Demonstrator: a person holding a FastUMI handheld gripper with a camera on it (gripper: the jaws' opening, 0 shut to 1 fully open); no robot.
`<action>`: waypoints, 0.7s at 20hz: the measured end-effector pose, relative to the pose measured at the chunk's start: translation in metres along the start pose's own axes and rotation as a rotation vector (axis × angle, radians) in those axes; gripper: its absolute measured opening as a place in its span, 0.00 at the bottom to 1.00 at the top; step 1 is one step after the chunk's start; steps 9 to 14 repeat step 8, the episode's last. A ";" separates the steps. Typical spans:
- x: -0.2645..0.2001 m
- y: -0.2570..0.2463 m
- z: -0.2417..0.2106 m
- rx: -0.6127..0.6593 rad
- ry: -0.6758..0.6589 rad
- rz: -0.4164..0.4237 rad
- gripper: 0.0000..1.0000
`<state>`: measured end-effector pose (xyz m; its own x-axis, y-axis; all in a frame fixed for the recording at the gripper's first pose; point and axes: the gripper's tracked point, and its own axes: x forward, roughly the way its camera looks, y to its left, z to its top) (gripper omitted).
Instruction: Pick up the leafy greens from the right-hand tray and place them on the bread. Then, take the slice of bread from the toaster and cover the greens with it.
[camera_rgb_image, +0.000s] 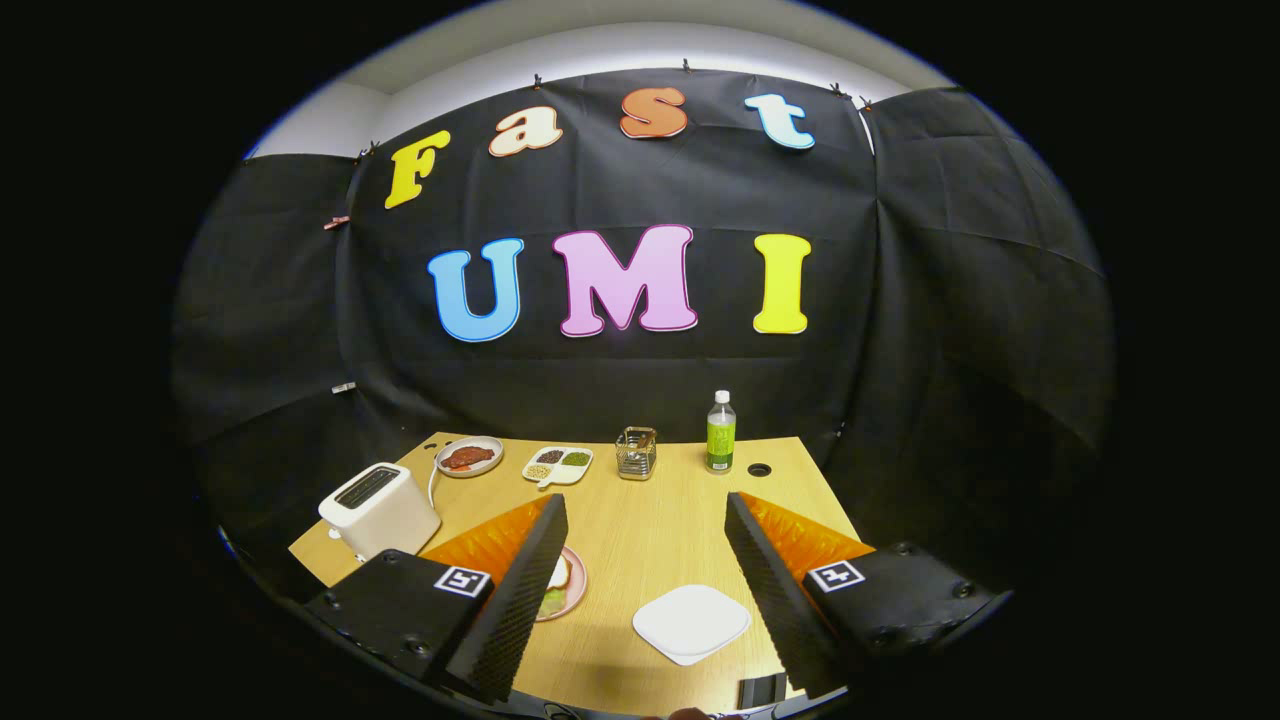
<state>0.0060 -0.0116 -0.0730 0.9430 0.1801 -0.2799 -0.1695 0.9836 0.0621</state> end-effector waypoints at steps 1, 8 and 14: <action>0.002 0.000 0.001 0.005 -0.005 0.007 0.99; 0.015 -0.011 0.002 0.043 0.018 0.014 0.99; 0.015 -0.011 0.002 0.043 0.018 0.014 0.99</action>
